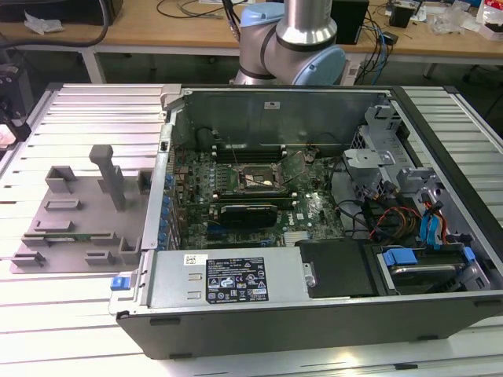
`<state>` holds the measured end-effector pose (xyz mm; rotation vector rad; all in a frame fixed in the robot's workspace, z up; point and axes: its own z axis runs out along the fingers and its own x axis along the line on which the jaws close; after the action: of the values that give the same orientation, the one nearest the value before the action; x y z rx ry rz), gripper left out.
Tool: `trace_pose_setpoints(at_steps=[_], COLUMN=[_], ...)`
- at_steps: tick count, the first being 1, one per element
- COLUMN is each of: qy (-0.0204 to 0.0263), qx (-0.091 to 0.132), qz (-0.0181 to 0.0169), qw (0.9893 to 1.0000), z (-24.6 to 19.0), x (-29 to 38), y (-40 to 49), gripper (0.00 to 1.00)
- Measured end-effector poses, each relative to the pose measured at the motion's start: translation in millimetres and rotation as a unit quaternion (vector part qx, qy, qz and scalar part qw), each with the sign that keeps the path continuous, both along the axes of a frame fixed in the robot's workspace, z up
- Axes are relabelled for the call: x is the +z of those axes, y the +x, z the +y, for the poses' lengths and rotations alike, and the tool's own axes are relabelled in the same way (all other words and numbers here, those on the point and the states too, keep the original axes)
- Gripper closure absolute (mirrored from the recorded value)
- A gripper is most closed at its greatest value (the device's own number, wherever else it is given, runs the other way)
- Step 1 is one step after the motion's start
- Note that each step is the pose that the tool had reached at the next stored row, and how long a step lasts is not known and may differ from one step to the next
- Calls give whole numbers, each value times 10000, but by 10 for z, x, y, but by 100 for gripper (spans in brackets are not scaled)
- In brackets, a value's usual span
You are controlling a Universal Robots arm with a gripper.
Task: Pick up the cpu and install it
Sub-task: 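Pick up the cpu and move it towards the insertion slot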
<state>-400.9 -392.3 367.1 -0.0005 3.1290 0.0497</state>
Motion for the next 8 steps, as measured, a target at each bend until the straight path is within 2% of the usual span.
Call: trace_pose_setpoints(at_steps=[2,8], qy=[0,0], qx=[0,0], qz=[-1,0], qw=[10000,10000], z=[0,0], x=[0,93], y=[0,0], gripper=[45,45])
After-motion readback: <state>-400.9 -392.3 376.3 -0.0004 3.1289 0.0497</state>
